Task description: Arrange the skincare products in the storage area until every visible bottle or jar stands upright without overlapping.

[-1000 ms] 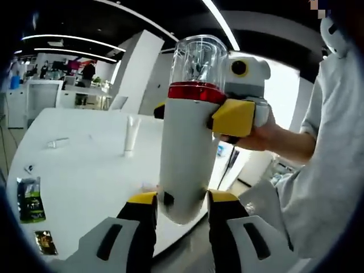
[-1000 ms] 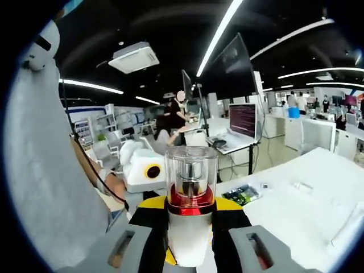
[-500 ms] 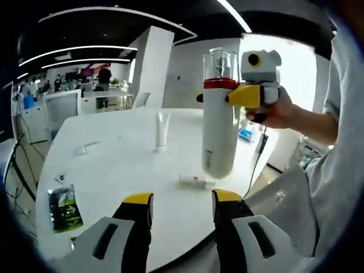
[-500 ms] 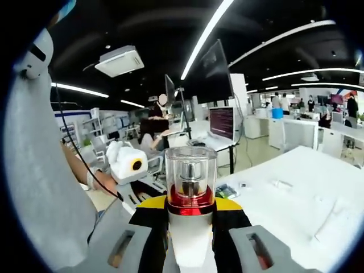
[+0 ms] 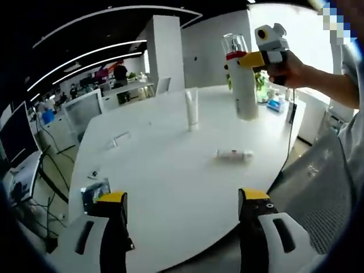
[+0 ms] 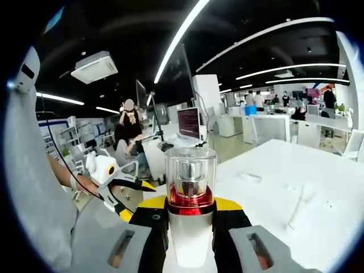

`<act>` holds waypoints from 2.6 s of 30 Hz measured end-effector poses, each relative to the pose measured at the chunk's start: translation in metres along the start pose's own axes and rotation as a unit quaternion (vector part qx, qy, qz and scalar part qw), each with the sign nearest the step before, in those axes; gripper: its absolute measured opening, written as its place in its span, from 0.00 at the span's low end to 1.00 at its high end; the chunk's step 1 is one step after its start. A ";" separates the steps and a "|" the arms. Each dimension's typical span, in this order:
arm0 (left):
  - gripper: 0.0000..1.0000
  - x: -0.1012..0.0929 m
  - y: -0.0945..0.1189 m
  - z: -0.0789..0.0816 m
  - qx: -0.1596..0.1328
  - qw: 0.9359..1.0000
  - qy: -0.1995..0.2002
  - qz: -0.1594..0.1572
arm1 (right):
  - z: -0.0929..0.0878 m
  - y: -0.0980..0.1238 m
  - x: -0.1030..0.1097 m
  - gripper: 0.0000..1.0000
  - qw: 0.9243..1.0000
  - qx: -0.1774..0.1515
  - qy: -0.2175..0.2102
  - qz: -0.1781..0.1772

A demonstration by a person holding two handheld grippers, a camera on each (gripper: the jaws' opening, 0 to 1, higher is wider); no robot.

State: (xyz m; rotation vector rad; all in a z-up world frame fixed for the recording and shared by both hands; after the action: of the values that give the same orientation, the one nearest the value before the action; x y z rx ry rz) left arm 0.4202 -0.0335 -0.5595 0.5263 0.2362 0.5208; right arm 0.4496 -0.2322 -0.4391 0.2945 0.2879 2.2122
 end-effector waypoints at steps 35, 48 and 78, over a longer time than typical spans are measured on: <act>0.94 0.032 -0.005 -0.041 0.134 0.982 -0.102 0.089 | -0.057 -0.004 -0.092 0.21 0.990 0.036 -0.066 -0.116; 0.87 0.031 -0.004 -0.044 0.143 0.982 -0.092 0.083 | -0.062 -0.014 -0.116 0.21 0.990 0.026 -0.030 -0.134; 0.78 0.029 -0.004 -0.047 0.157 0.980 -0.097 0.079 | -0.122 -0.056 -0.157 0.21 0.992 0.029 0.047 -0.113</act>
State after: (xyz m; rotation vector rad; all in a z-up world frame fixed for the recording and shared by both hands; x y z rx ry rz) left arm 0.4304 -0.0015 -0.6041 0.9043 0.0889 0.5864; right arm 0.5477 -0.3356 -0.5886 0.1794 0.4169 1.9987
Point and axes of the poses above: the point that each gripper's makers call its tool centre point, and the gripper's own axes: y roughly backward along the fingers, x roughly to its left, z roughly out of its top, the point moved 2 cm from there along y, roughly backward along the fingers, and after that the axes turned 14 degrees about -z, right-handed, at the moved point
